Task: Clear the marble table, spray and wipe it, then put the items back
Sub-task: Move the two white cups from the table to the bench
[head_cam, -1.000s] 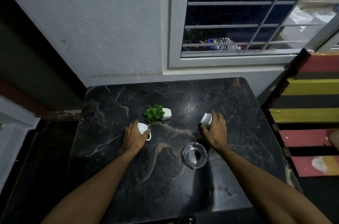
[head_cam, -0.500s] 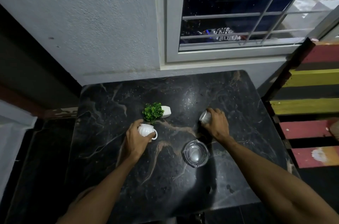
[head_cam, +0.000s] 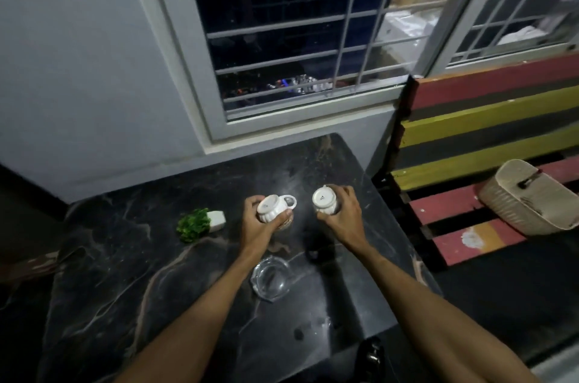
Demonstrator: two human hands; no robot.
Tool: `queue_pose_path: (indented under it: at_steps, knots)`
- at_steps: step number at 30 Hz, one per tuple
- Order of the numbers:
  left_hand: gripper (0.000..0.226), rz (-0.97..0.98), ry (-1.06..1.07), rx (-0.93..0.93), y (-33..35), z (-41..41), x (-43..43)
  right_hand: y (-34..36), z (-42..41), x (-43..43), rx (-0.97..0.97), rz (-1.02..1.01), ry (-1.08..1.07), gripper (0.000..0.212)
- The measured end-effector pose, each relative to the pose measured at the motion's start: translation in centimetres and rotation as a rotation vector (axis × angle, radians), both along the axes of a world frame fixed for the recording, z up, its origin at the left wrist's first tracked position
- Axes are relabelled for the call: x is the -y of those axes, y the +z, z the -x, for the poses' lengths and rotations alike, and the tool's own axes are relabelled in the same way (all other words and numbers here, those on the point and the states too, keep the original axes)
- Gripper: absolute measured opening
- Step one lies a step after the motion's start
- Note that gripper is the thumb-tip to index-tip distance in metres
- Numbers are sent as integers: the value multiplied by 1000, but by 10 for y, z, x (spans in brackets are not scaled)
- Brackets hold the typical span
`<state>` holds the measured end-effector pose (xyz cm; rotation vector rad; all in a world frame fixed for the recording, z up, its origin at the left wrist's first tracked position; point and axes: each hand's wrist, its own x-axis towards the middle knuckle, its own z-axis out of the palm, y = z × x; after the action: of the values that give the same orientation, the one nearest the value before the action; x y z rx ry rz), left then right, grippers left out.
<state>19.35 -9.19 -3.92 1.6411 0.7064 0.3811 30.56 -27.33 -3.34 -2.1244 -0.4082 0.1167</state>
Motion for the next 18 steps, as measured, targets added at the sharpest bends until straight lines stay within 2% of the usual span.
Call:
queue_pose_path:
  at_steps: [7,12,15,18]
  knots:
    - [83,-37,-63,41,-1,-121,142,-3,-88,138,7,-148,-193,62]
    - [60,5,-61,-76,-35,-230,265,-36,-183,260,-132,-247,-354,60]
    - [59,49,-91,-122,-63,-295,334,-72,-238,327,-163,-222,-433,62]
    - [61,-3,-127,-123,-99,-349,387,-117,-283,376,-196,-166,-473,58]
